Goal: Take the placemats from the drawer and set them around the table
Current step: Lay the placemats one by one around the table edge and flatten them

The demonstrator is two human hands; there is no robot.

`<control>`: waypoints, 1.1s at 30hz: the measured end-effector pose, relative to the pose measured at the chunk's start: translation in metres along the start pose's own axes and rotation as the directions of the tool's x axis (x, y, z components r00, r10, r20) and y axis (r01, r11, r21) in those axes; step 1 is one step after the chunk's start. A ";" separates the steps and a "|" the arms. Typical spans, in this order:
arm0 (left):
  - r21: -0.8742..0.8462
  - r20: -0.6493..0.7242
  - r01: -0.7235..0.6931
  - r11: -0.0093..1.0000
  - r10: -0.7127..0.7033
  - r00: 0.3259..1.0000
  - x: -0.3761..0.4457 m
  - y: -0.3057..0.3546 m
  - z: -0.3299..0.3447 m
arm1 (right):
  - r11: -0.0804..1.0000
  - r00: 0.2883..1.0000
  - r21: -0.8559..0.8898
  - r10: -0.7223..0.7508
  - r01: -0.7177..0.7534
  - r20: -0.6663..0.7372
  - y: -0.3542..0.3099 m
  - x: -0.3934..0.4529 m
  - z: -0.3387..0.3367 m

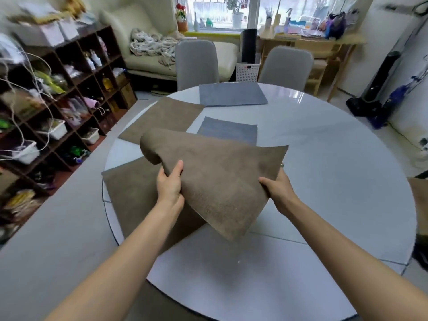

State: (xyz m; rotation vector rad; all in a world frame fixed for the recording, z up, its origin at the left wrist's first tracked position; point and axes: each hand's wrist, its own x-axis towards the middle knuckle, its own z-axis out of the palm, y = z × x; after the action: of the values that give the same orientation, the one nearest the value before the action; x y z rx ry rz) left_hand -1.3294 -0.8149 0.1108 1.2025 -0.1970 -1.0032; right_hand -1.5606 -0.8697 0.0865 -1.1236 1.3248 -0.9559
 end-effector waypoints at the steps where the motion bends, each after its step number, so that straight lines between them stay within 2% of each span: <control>1: 0.006 -0.013 -0.025 1.000 0.025 1.000 -0.010 -0.004 -0.007 | 1.000 1.000 -0.014 -0.004 0.004 0.024 0.005 -0.006 -0.001; 3: 0.016 -0.043 -0.045 0.999 0.046 0.998 -0.028 -0.014 -0.021 | 1.000 1.000 0.006 0.008 -0.008 0.021 0.015 -0.016 -0.004; 7: 0.050 -0.130 0.008 0.999 -0.001 0.992 -0.056 -0.054 -0.050 | 1.000 0.998 0.004 0.028 -0.028 -0.063 0.031 -0.041 -0.014; 12: 0.157 -0.242 0.147 0.976 -0.107 0.964 -0.097 -0.109 -0.074 | 0.980 0.999 -0.197 -0.025 0.017 -0.037 0.045 -0.069 -0.050; 16: 0.352 -0.261 0.289 0.890 -0.203 0.944 -0.138 -0.149 -0.068 | 0.931 0.998 -0.361 0.055 -0.048 0.010 0.061 -0.073 -0.098; 19: 0.573 -0.176 0.422 0.703 -0.397 0.901 -0.165 -0.185 -0.053 | 0.856 0.996 -0.510 0.072 -0.085 -0.045 0.078 -0.066 -0.138; 21: 0.720 -0.107 0.426 0.548 -0.519 0.848 -0.185 -0.198 -0.034 | 0.798 0.993 -0.592 0.066 -0.110 -0.095 0.091 -0.055 -0.165; 24: 0.945 -0.029 0.220 0.240 -0.611 0.791 -0.201 -0.219 0.000 | 0.742 0.992 -0.658 0.086 -0.128 -0.096 0.112 -0.031 -0.204; 26: 0.997 -0.053 0.078 0.003 -0.709 0.703 -0.206 -0.235 0.026 | 0.722 0.991 -0.681 0.121 -0.127 -0.057 0.124 -0.014 -0.227; 27: 0.996 -0.075 0.021 -0.084 -0.719 0.691 -0.208 -0.242 0.040 | 0.721 0.990 -0.682 0.140 -0.124 -0.032 0.130 -0.005 -0.236; 28: 0.987 -0.067 -0.049 -0.152 -0.672 0.737 -0.208 -0.251 0.053 | 0.721 0.988 -0.683 0.156 -0.115 -0.002 0.134 0.003 -0.244; 30: 0.945 0.059 -0.195 -0.264 -0.446 0.893 -0.203 -0.269 0.073 | 0.718 0.983 -0.692 0.172 -0.081 0.063 0.141 0.018 -0.254; 31: 0.930 0.131 -0.241 -0.278 -0.362 0.923 -0.201 -0.277 0.080 | 0.715 0.981 -0.696 0.174 -0.063 0.090 0.144 0.024 -0.257; 33: 0.921 0.173 -0.278 -0.274 -0.352 0.920 -0.194 -0.292 0.089 | 0.714 0.976 -0.699 0.180 -0.043 0.123 0.149 0.031 -0.259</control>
State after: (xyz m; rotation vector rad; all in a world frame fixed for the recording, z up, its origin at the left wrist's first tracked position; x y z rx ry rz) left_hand -1.6534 -0.7364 -0.0288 2.5643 -1.7396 -1.0333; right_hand -1.8299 -0.8841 -0.0454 -1.6280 1.6275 -0.2184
